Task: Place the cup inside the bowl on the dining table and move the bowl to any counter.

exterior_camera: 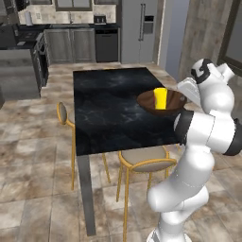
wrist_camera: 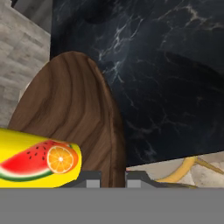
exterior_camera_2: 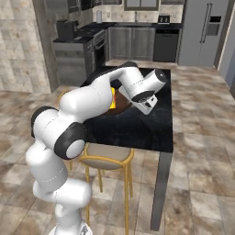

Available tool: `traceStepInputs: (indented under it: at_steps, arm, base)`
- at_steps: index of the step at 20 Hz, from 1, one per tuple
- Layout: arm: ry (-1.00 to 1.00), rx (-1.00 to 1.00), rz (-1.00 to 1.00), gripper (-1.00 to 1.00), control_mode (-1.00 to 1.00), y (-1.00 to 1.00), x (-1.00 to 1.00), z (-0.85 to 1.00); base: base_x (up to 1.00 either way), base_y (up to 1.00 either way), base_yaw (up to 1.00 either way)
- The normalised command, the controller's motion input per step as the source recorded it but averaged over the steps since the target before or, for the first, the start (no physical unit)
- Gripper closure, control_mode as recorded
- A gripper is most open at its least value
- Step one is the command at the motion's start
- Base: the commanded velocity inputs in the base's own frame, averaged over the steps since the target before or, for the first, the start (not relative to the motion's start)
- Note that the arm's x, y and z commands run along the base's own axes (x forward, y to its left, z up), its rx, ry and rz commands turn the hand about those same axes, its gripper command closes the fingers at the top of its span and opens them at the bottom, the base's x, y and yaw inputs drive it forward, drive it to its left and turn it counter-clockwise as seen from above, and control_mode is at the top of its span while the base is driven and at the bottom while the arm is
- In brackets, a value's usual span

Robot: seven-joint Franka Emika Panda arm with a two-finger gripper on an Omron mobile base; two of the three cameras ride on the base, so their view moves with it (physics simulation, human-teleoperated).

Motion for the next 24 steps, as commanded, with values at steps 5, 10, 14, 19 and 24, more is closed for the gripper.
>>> traceStepInputs:
  at_steps: [5,10,14,19,24]
  arm:
    - [0.0,0.0,0.0,1.0,1.0,0.0,0.0,0.0]
    - [0.0,0.0,0.0,1.0,1.0,0.0,0.0,0.0]
    - [0.0,0.0,0.0,1.0,1.0,0.0,0.0,0.0]
    - [0.0,0.0,0.0,1.0,1.0,0.0,0.0,0.0]
    - [0.0,0.0,0.0,1.0,1.0,0.0,0.0,0.0]
  base:
    - [-0.46,0.25,0.0]
    - [-0.34,0.38,0.0]
    - [-0.32,0.42,0.0]
    - [-0.31,0.48,0.0]
    - [-0.31,0.51,0.0]
